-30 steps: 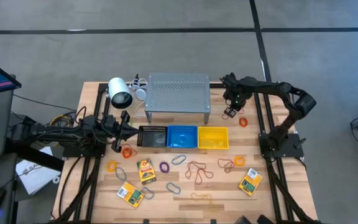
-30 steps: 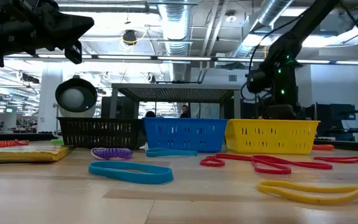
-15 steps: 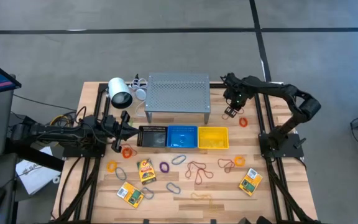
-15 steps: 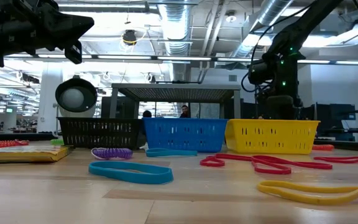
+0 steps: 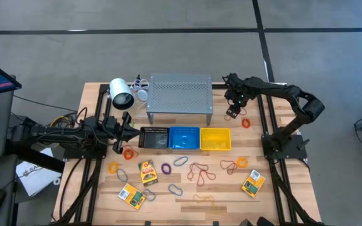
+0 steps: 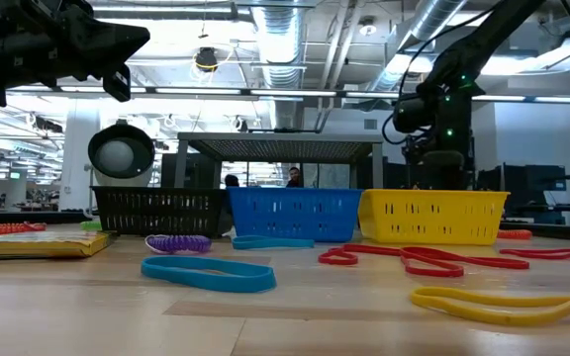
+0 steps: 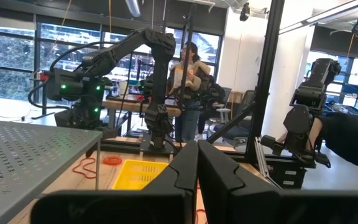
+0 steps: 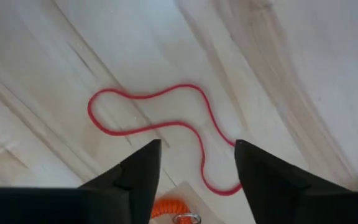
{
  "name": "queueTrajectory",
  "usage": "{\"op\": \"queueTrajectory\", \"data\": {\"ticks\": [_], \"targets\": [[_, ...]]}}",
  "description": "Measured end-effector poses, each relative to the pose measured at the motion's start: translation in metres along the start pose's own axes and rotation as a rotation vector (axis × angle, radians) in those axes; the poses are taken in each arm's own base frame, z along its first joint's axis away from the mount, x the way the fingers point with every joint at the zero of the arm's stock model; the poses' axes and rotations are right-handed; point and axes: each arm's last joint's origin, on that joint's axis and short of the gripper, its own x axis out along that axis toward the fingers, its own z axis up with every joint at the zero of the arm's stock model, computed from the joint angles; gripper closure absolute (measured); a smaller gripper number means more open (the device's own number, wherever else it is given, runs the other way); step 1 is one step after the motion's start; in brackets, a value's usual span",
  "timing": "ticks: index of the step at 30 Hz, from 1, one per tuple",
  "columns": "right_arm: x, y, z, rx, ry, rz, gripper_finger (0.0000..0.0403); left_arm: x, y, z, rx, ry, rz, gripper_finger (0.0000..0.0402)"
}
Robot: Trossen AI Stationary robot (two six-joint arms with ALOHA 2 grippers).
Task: Pick & Place Office Desk Supplies
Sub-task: Put the red rubber band into the blue bin
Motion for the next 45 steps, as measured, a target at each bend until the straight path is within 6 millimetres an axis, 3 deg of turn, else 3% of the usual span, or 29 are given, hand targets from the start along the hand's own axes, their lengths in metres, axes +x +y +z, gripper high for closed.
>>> {"op": "queueTrajectory", "data": {"ticks": [12,32,45], "targets": [[0.01,0.004,-0.008,-0.075,0.028,0.003,0.0194,0.0,0.0,0.0,0.0,0.0,0.0,0.0399],[0.01,0.003,-0.004,-0.17,-0.012,-0.006,0.0198,0.0,0.0,0.0,0.0,0.0,0.0,0.0399],[0.047,0.003,-0.002,-0.172,0.144,0.039,0.0198,0.0,0.0,0.0,-0.003,0.0,-0.001,0.0399]]}}
